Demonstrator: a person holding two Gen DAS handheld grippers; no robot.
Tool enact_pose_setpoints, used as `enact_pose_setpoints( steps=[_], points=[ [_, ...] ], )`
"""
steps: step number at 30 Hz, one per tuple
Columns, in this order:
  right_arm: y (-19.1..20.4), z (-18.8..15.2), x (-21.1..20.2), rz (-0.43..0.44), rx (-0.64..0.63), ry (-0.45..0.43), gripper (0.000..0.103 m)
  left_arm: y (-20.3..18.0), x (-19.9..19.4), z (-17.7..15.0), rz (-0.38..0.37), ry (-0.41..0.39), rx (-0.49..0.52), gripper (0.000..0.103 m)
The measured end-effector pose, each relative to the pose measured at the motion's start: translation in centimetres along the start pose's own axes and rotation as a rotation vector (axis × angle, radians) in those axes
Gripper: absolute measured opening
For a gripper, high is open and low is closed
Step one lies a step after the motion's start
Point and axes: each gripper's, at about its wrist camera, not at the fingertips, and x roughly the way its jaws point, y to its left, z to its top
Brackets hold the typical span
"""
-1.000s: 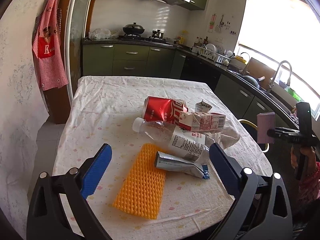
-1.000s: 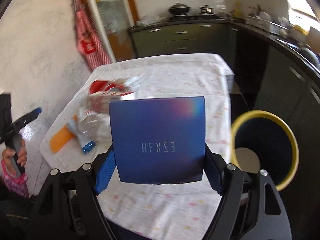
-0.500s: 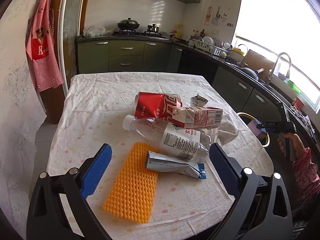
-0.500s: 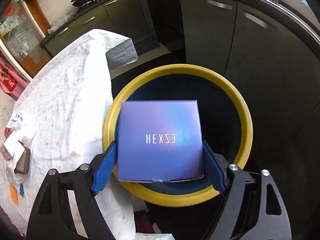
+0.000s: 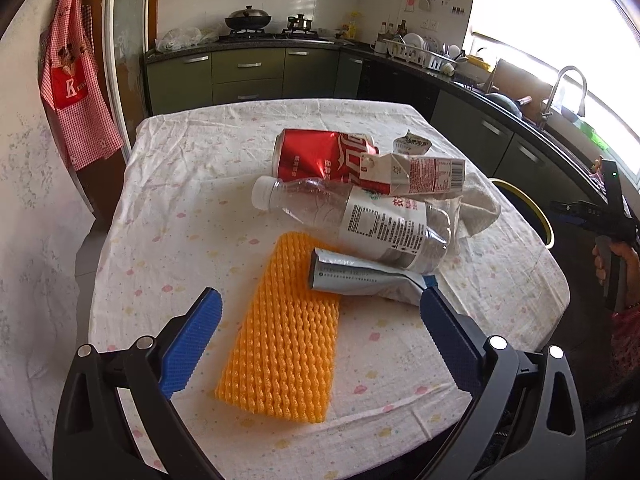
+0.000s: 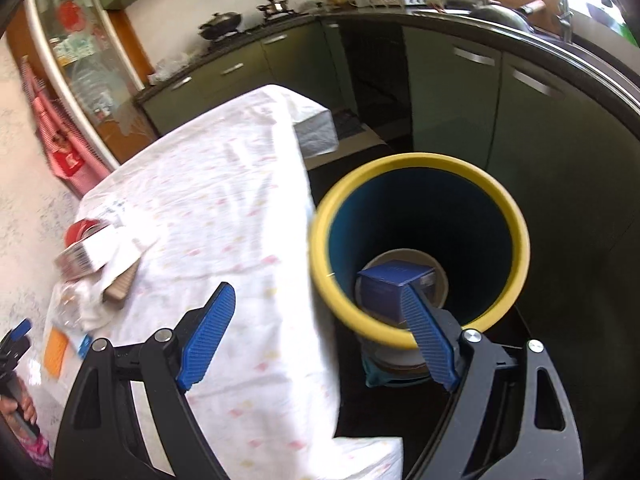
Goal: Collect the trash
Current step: 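Grasp the orange foam net with the left gripper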
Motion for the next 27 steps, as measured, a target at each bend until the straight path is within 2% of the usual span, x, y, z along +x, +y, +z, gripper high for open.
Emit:
enact_pose_setpoints(
  steps=[5, 8, 12, 14, 17, 20, 21, 22, 27],
  points=[
    [2.9, -1.2, -1.2, 0.037, -0.042, -0.025, 0.080, 0.5, 2.4, -0.8, 0.022, 0.085, 0.032, 0.097],
    [3.9, -1.4, -1.5, 0.055, -0.048, -0.036, 0.081, 0.9, 3.9, -1.4, 0.047, 0.135, 0.052, 0.091],
    [4.7, -1.7, -1.6, 0.065, -0.058, -0.038, 0.081, 1.6, 5.0, -1.8, 0.056, 0.172, 0.054, 0.068],
    [4.9, -1.8, -1.6, 0.067, -0.057, -0.036, 0.081, 1.9, 5.0, -1.9, 0.051, 0.166, 0.050, 0.064],
    [5.0, -2.0, -1.6, 0.073, -0.049, -0.036, 0.081, 2.1, 4.7, -1.8, 0.038, 0.151, 0.057, 0.050],
    [5.0, -2.0, -1.3, 0.082, -0.045, -0.029, 0.081, 2.4, 3.7, -1.5, 0.035, 0.117, 0.058, 0.029],
    [5.0, -2.1, -1.3, 0.085, -0.045, -0.028, 0.081, 2.7, 3.3, -1.3, 0.036, 0.109, 0.053, 0.018],
    [5.1, -2.1, -1.3, 0.088, -0.047, -0.026, 0.081, 2.9, 2.8, -1.1, 0.037, 0.102, 0.044, 0.015],
    [5.2, -2.2, -1.4, 0.098, -0.047, -0.029, 0.081, 3.9, 0.3, -0.4, 0.123, 0.079, 0.036, 0.014]
  ],
)
